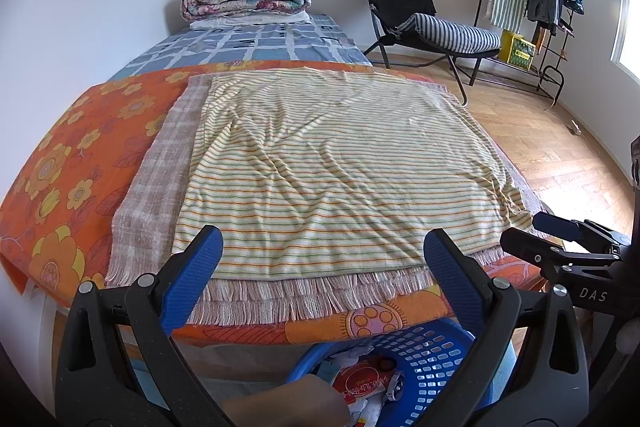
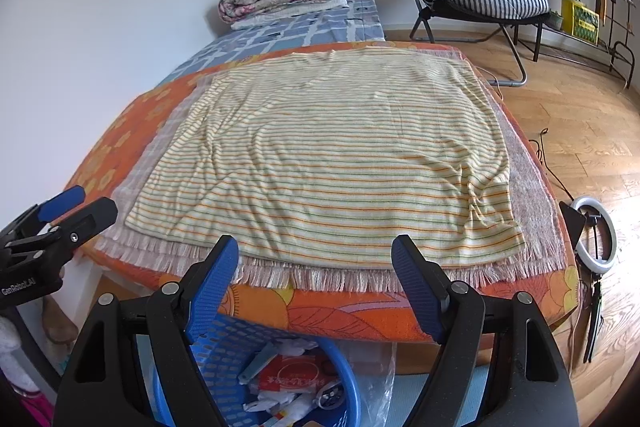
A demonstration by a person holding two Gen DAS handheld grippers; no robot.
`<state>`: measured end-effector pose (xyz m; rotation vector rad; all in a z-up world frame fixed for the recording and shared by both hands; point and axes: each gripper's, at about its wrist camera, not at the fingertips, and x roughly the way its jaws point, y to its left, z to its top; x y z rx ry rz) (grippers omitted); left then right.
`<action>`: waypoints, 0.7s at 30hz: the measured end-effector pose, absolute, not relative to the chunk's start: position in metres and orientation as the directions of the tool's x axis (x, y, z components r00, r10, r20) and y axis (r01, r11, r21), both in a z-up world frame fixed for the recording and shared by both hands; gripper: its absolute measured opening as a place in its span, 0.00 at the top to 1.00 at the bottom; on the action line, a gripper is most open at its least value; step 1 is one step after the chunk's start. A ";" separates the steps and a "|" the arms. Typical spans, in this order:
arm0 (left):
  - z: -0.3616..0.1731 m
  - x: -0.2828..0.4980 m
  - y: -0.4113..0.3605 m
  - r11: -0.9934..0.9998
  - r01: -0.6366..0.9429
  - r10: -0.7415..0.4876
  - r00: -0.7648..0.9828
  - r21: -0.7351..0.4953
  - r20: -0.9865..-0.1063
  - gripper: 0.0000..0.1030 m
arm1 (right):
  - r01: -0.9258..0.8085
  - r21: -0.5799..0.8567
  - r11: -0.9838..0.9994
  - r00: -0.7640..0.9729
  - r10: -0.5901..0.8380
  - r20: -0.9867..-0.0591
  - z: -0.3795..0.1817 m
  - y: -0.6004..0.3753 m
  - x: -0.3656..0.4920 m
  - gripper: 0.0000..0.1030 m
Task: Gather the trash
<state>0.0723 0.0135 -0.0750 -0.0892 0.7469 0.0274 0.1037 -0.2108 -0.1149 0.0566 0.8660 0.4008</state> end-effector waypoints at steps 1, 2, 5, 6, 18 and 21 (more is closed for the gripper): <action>-0.075 0.072 0.013 0.996 -0.052 -0.009 0.732 -0.069 -0.681 0.01 | -0.320 0.208 0.924 0.578 0.365 -0.730 -0.115 -0.211 0.104 0.23; -0.075 0.072 0.013 0.996 -0.053 -0.007 0.732 -0.068 -0.681 0.01 | -0.321 0.210 0.924 0.578 0.366 -0.729 -0.115 -0.211 0.104 0.23; -0.075 0.072 0.013 0.996 -0.052 -0.008 0.731 -0.068 -0.682 0.01 | -0.323 0.212 0.922 0.575 0.369 -0.730 -0.115 -0.211 0.104 0.23; -0.075 0.072 0.014 0.996 -0.052 -0.009 0.730 -0.068 -0.683 0.01 | -0.324 0.213 0.922 0.574 0.370 -0.730 -0.116 -0.210 0.104 0.23; -0.077 0.071 0.014 0.997 -0.049 -0.009 0.727 -0.065 -0.687 0.01 | -0.325 0.213 0.921 0.569 0.371 -0.734 -0.117 -0.208 0.104 0.23; -0.077 0.071 0.013 0.997 -0.050 -0.007 0.726 -0.063 -0.688 0.01 | -0.325 0.215 0.921 0.568 0.372 -0.734 -0.117 -0.207 0.104 0.23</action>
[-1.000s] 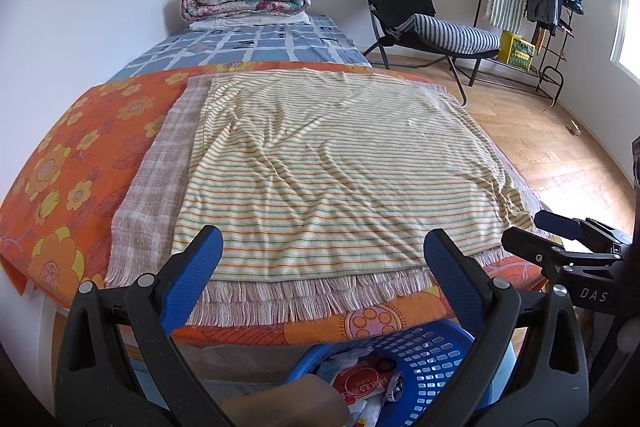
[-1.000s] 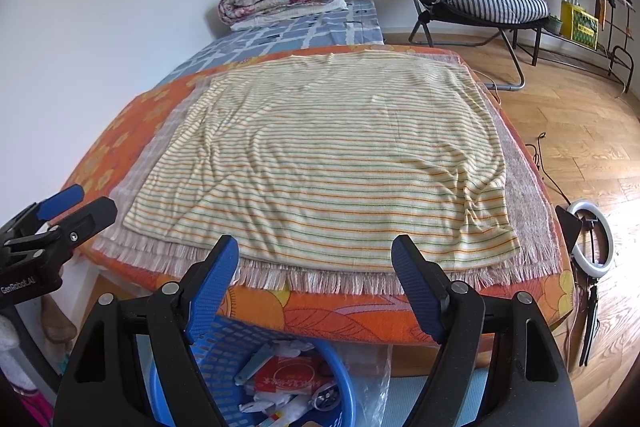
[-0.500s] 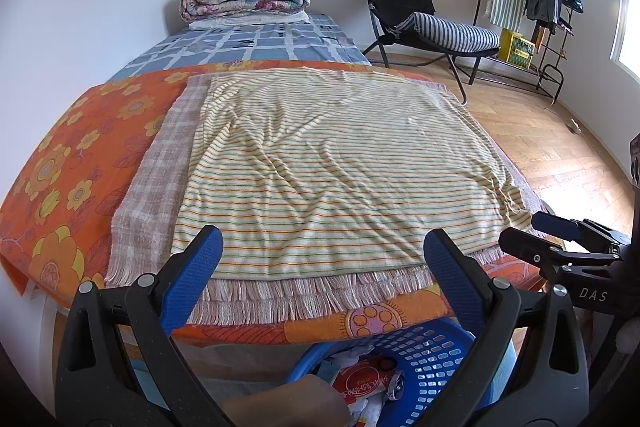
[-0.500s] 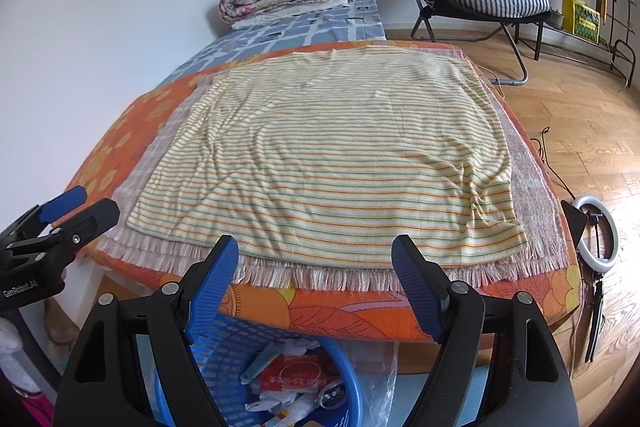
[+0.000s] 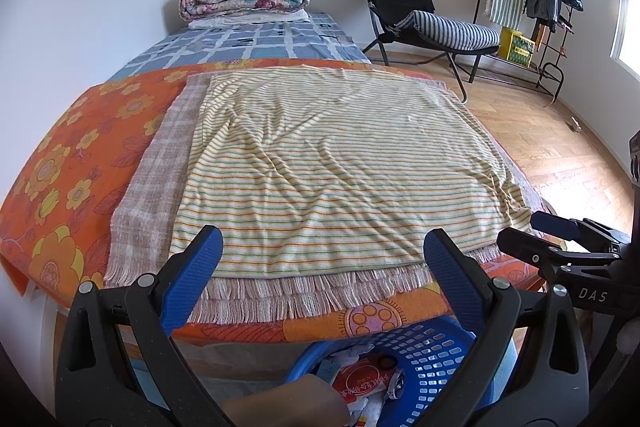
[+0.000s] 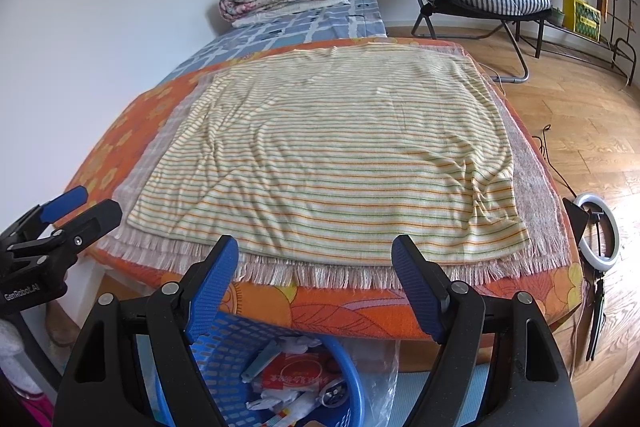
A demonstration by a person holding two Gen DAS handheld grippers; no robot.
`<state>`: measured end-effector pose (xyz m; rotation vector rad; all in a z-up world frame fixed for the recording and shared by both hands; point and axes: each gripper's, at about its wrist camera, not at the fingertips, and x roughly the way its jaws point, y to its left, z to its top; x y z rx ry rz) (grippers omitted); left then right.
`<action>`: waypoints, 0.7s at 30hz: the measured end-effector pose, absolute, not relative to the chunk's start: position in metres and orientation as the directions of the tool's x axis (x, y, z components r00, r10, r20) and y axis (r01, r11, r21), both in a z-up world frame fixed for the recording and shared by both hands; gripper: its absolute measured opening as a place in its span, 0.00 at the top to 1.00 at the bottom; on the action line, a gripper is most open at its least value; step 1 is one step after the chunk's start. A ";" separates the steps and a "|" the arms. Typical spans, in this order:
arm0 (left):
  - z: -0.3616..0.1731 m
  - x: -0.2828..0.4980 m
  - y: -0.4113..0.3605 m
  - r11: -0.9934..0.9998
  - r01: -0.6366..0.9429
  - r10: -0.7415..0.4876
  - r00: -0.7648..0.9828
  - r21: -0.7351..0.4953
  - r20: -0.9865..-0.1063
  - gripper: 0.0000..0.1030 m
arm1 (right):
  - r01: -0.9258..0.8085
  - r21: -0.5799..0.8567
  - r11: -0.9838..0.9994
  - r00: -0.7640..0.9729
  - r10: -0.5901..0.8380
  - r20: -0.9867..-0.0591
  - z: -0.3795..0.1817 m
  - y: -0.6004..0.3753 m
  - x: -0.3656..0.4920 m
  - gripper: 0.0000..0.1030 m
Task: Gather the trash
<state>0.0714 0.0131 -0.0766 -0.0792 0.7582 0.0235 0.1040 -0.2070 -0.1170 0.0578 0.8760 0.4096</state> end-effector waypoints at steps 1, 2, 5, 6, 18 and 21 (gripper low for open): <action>-0.077 0.071 0.013 0.997 -0.050 -0.007 0.726 -0.063 -0.688 0.01 | -0.324 0.216 0.921 0.567 0.372 -0.735 -0.117 -0.207 0.104 0.23; -0.077 0.071 0.013 0.997 -0.050 -0.007 0.726 -0.063 -0.687 0.01 | -0.324 0.216 0.921 0.567 0.372 -0.735 -0.118 -0.207 0.103 0.23; -0.077 0.071 0.014 0.997 -0.050 -0.007 0.727 -0.063 -0.687 0.01 | -0.324 0.216 0.921 0.566 0.372 -0.736 -0.118 -0.206 0.103 0.23; -0.077 0.071 0.013 0.997 -0.049 -0.007 0.726 -0.063 -0.688 0.01 | -0.323 0.217 0.921 0.566 0.372 -0.736 -0.118 -0.207 0.103 0.23; -0.077 0.071 0.013 0.997 -0.049 -0.004 0.723 -0.057 -0.691 0.01 | -0.322 0.224 0.920 0.560 0.376 -0.738 -0.120 -0.205 0.103 0.23; -0.077 0.071 0.013 0.997 -0.049 -0.002 0.722 -0.053 -0.691 0.01 | -0.321 0.226 0.919 0.560 0.377 -0.738 -0.121 -0.205 0.102 0.23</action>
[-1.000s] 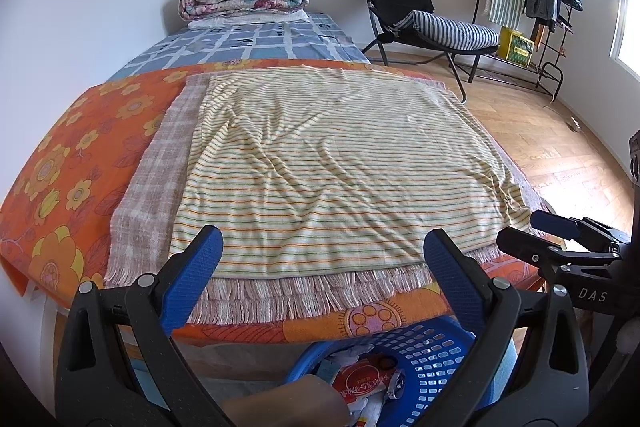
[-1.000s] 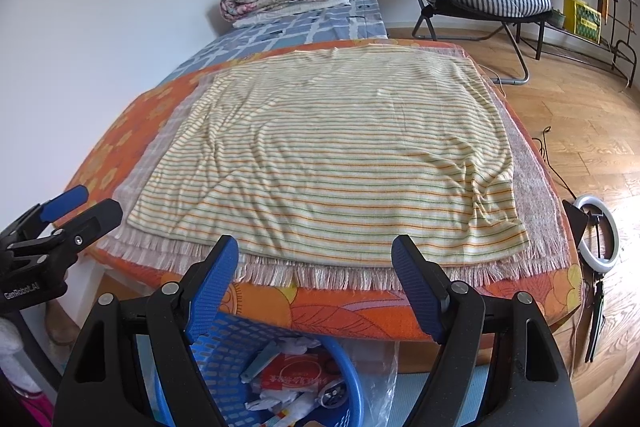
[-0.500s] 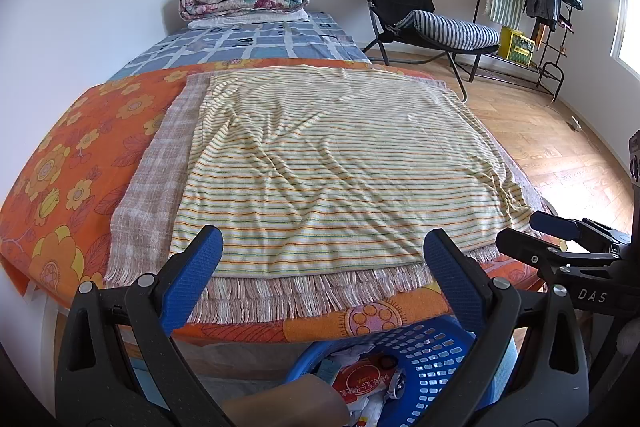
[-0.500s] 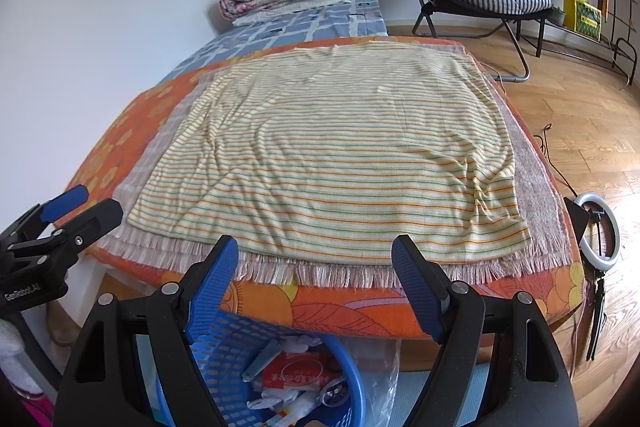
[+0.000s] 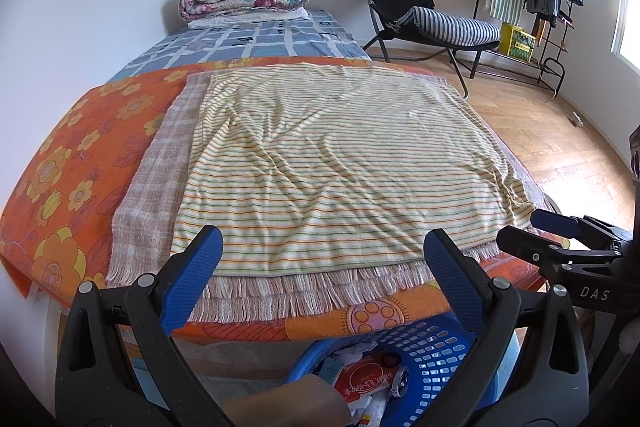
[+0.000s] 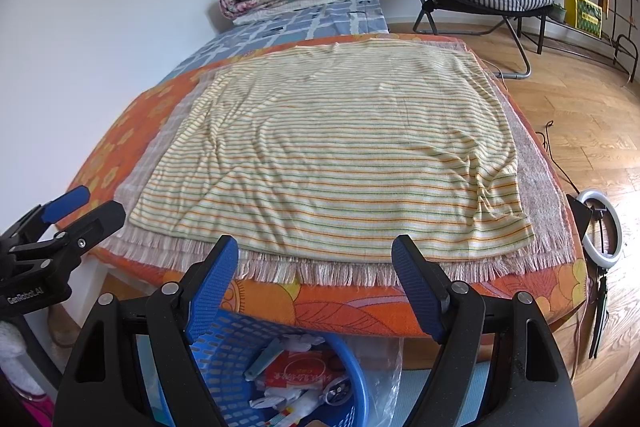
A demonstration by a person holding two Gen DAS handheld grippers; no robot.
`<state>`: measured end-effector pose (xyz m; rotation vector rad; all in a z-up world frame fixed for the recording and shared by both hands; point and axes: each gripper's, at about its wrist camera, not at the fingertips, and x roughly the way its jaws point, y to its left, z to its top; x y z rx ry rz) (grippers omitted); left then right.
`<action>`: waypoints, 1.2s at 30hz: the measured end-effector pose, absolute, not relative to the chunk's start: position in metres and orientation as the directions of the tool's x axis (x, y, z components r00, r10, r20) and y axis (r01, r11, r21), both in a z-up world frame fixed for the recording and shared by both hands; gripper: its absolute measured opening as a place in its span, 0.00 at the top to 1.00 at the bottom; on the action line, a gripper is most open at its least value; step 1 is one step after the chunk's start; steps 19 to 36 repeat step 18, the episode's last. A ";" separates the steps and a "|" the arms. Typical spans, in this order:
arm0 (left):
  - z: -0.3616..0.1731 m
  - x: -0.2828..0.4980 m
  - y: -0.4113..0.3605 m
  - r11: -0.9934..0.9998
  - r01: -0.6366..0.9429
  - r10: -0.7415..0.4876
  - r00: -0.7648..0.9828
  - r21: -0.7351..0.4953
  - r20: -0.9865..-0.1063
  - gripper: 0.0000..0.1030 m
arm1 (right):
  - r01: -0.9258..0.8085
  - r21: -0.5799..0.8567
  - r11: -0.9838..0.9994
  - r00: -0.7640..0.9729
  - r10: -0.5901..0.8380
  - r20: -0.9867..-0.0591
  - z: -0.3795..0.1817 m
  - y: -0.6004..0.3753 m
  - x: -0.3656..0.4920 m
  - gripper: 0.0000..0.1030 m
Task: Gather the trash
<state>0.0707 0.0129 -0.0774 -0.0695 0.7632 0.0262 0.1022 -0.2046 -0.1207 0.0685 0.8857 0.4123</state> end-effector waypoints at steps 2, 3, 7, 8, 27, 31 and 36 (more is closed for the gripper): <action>-0.077 0.071 0.012 0.998 -0.045 0.003 0.721 -0.043 -0.693 0.01 | -0.321 0.228 0.919 0.559 0.378 -0.738 -0.121 -0.205 0.102 0.23; -0.078 0.071 0.012 0.998 -0.045 0.003 0.721 -0.042 -0.693 0.01 | -0.321 0.229 0.919 0.559 0.378 -0.738 -0.121 -0.204 0.102 0.23; -0.078 0.071 0.012 0.998 -0.045 0.003 0.720 -0.042 -0.694 0.01 | -0.319 0.233 0.918 0.556 0.381 -0.739 -0.121 -0.205 0.102 0.23; -0.078 0.071 0.012 0.998 -0.045 0.002 0.720 -0.044 -0.694 0.01 | -0.319 0.234 0.918 0.554 0.382 -0.740 -0.122 -0.204 0.102 0.23; -0.077 0.067 0.016 0.999 -0.036 -0.001 0.721 -0.039 -0.693 0.01 | -0.318 0.239 0.917 0.549 0.384 -0.742 -0.123 -0.203 0.102 0.23; -0.077 0.067 0.016 0.999 -0.036 -0.001 0.721 -0.039 -0.693 0.01 | -0.318 0.239 0.917 0.549 0.384 -0.742 -0.123 -0.203 0.102 0.23; -0.077 0.067 0.016 0.999 -0.036 -0.001 0.721 -0.039 -0.693 0.01 | -0.318 0.239 0.917 0.549 0.384 -0.742 -0.123 -0.203 0.102 0.23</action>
